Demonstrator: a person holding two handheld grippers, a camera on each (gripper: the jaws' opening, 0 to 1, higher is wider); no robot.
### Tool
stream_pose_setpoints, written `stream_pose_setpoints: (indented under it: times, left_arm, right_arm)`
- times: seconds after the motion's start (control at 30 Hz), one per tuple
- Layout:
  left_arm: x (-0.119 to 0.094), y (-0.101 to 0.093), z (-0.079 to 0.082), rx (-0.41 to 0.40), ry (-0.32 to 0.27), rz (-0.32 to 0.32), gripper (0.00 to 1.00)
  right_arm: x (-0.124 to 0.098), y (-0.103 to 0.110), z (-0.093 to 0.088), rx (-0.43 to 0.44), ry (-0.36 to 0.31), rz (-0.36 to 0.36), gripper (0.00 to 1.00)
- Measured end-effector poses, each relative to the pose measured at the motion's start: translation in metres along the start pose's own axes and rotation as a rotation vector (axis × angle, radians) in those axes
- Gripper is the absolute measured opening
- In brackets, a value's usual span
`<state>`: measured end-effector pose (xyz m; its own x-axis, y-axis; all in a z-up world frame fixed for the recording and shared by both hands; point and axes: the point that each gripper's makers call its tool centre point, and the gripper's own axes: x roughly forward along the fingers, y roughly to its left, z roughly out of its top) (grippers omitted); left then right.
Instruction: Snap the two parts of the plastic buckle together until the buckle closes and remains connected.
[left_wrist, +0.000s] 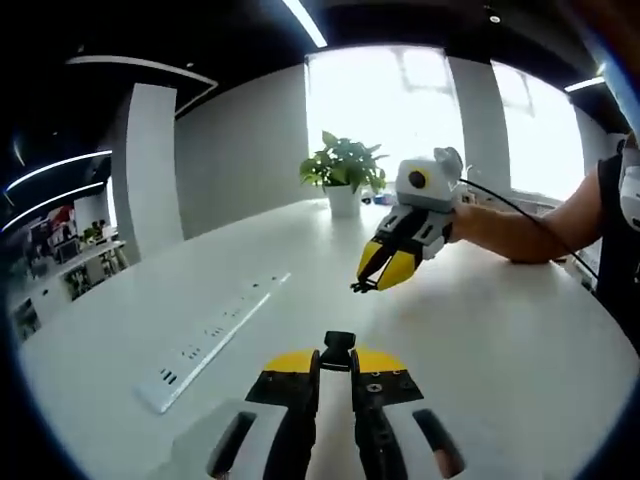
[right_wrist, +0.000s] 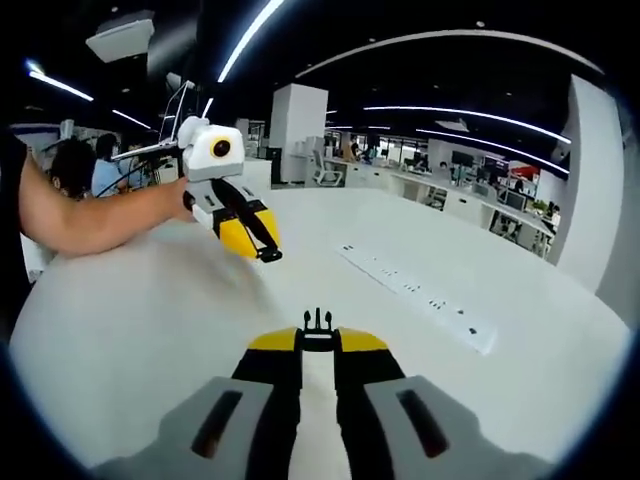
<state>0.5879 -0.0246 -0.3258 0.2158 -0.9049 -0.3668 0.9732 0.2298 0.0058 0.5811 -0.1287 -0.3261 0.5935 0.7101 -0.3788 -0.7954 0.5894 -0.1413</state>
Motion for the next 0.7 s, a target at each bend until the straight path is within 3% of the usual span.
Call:
stream_pose_setpoints:
  times: [0.37, 0.5, 0.7]
  left_arm:
    - [-0.009, 0.001, 0.01, -0.009, 0.009, 0.02, 0.1]
    - [-0.01, 0.0, 0.009, -0.01, 0.028, 0.022, 0.1]
    - [-0.009, -0.006, 0.008, -0.013, 0.046, 0.009, 0.1]
  right_arm:
    - [-0.007, 0.006, 0.02, -0.032, -0.003, -0.001, 0.11]
    - [-0.011, 0.005, 0.026, 0.018, -0.014, -0.008, 0.11]
    - [-0.014, 0.008, 0.033, 0.011, -0.027, -0.008, 0.11]
